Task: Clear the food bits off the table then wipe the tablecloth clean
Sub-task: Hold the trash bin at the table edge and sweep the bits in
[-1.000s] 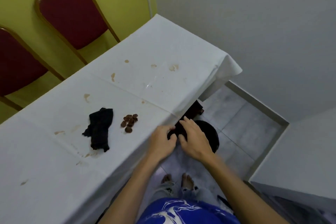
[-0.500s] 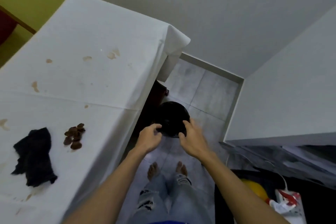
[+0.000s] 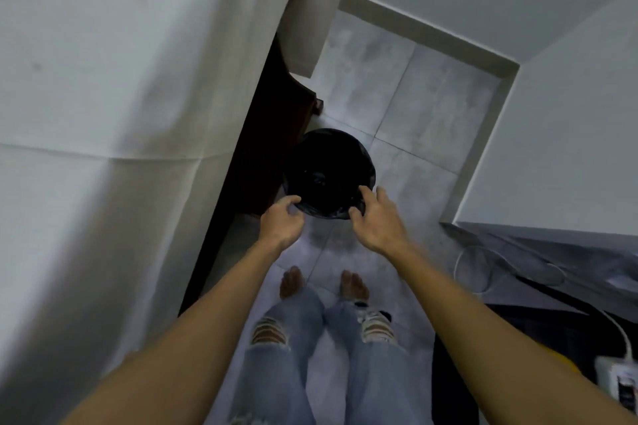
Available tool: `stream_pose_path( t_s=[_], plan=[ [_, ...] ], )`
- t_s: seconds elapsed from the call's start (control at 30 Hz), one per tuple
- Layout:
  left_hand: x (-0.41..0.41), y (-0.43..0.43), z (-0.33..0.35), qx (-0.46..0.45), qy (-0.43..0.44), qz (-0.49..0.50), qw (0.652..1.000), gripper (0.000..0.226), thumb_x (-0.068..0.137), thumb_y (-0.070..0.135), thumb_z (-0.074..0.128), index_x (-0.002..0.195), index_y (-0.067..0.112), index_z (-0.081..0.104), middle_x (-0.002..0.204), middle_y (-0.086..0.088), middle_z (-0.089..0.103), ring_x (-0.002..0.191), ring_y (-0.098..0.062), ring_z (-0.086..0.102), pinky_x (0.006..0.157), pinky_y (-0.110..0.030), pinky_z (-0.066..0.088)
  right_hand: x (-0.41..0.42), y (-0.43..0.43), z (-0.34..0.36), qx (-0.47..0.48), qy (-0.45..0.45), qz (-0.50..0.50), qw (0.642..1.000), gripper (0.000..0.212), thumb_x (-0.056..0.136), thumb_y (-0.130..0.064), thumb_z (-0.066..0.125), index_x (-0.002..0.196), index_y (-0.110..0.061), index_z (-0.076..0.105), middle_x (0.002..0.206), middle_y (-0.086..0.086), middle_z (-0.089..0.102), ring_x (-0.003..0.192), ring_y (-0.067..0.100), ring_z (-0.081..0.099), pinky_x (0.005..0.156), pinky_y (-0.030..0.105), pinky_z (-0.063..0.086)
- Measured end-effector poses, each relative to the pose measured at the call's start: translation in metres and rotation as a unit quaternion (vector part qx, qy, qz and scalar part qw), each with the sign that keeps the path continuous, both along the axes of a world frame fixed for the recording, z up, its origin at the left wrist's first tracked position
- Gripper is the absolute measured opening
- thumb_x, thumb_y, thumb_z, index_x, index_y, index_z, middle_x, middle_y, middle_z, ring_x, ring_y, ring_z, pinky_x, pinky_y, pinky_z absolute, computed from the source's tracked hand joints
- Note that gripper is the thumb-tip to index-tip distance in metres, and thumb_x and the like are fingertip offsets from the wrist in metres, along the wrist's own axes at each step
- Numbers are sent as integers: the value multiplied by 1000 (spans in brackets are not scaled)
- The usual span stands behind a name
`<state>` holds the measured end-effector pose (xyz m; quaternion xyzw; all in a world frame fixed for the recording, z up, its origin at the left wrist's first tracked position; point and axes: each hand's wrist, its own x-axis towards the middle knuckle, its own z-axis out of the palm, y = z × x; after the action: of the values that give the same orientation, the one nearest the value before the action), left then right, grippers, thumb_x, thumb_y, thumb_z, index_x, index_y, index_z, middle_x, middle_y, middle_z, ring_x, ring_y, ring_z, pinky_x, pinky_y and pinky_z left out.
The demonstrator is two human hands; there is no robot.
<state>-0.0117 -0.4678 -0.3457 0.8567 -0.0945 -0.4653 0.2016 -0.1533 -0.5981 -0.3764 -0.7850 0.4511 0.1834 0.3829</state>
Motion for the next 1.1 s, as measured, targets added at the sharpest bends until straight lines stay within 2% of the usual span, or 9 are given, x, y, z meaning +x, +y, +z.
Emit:
stream_pose_path(
  t_s=[0.1, 0.17, 0.27, 0.37, 0.47, 0.63, 0.83, 1.0, 1.1],
  plan=[
    [-2, -5, -64, 11, 2, 51, 999, 40, 98, 11, 47, 136, 19, 55, 88, 4, 61, 60, 1, 40, 47, -10, 38, 3, -11, -60, -24, 20, -11, 999, 57, 100, -40, 43, 152, -25, 26, 160, 19, 5, 142, 43, 21, 112, 52, 33],
    [0, -12, -101, 12, -4, 77, 997, 42, 97, 8, 47, 138, 16, 54, 106, -3, 66, 65, -1, 46, 55, -11, 37, 6, -21, -100, -52, 34, -15, 998, 58, 100, -42, 42, 154, -27, 24, 161, 21, -2, 145, 43, 14, 112, 52, 29],
    [7, -22, -158, -2, -8, 106, 994, 48, 97, 8, 48, 143, 21, 50, 139, -10, 54, 101, -19, 60, 82, -19, 42, 17, -39, -159, -58, 46, -32, 997, 58, 100, -42, 42, 154, -31, 23, 161, 21, -4, 145, 42, 12, 113, 52, 27],
    [19, -33, -210, -16, 2, 121, 992, 60, 95, 7, 47, 149, 31, 40, 139, -10, 54, 107, -27, 62, 89, -30, 53, 32, -58, -211, -30, 31, -71, 997, 59, 99, -38, 45, 154, -34, 23, 160, 22, 6, 141, 42, 24, 112, 48, 31],
    [27, -41, -245, -10, 19, 164, 986, 68, 95, 6, 46, 153, 38, 30, 142, -4, 51, 91, -22, 65, 70, -26, 55, 42, -66, -249, 15, 20, -97, 995, 61, 98, -31, 48, 154, -34, 24, 157, 18, 22, 133, 39, 40, 109, 45, 38],
    [29, -40, -270, -11, 1, 222, 975, 71, 92, -10, 39, 150, 31, 40, 149, -4, 47, 119, -26, 59, 93, -19, 47, 42, -73, -275, -9, 52, -116, 992, 71, 85, -7, 50, 151, -30, 35, 131, 17, 59, 92, 35, 62, 83, 43, 56],
    [26, -26, -209, -25, 13, 256, 966, 67, 92, -12, 38, 147, 26, 46, 151, -5, 44, 129, -24, 50, 82, 2, 24, 36, -65, -205, -48, 39, -101, 993, 73, 81, -1, 46, 149, -30, 40, 131, 15, 61, 90, 36, 64, 82, 39, 56],
    [6, -12, -99, -46, 10, 287, 957, 65, 89, -13, 40, 142, 23, 53, 149, -9, 47, 128, -25, 54, 105, -18, 39, 12, -44, -82, -85, 2, -81, 993, 71, 83, -1, 44, 145, -35, 45, 115, 16, 69, 85, 34, 64, 78, 37, 54],
    [-8, -1, -14, -52, 17, 304, 951, 65, 88, -11, 41, 141, 25, 55, 148, -11, 47, 127, -25, 53, 95, -7, 33, -3, -31, 0, -109, -20, -75, 991, 68, 83, 0, 46, 142, -34, 49, 105, 20, 71, 83, 36, 63, 79, 39, 54]
  ],
)
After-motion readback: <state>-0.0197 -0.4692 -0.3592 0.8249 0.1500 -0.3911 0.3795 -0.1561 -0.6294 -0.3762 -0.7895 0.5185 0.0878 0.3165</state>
